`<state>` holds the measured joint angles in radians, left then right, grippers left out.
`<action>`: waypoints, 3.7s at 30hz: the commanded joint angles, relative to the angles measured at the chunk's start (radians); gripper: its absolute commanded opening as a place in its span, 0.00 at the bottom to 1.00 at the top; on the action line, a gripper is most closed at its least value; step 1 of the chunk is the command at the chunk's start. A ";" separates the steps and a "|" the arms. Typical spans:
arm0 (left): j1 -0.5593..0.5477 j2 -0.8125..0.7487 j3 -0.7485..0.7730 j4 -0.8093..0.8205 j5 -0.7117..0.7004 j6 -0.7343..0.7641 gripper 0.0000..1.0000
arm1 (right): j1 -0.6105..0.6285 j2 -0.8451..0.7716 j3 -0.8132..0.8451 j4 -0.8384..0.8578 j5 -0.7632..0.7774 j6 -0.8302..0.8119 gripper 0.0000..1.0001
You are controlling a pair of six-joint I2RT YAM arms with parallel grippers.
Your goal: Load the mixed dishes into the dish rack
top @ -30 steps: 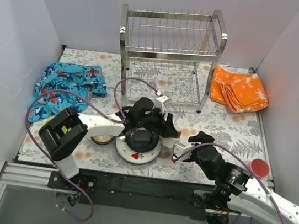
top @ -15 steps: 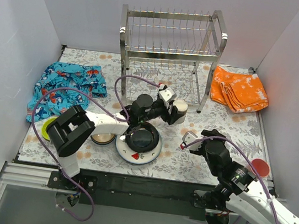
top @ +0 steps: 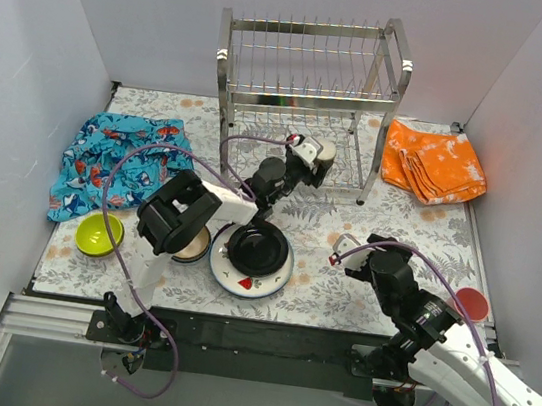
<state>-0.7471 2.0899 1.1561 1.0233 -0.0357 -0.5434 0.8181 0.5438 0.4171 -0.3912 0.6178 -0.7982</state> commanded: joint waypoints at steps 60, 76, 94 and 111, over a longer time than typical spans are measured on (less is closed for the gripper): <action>0.029 0.112 0.233 -0.103 -0.191 0.106 0.97 | -0.028 -0.034 -0.084 0.121 -0.030 0.060 0.69; -0.123 -0.517 -0.283 -0.440 0.034 -0.078 0.94 | -0.178 0.063 0.230 -0.418 -0.134 0.227 0.70; -0.149 -0.935 -0.355 -1.141 0.411 0.020 0.91 | -0.549 0.321 0.544 -0.771 -0.133 0.376 0.72; -0.149 -0.760 -0.213 -1.232 0.485 0.050 0.93 | -0.655 0.531 0.773 -0.925 -0.105 0.379 0.73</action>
<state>-0.8925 1.3247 0.8803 -0.1799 0.4320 -0.4740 0.1791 0.9653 1.0561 -1.3193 0.5129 -0.4442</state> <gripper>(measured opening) 0.934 0.733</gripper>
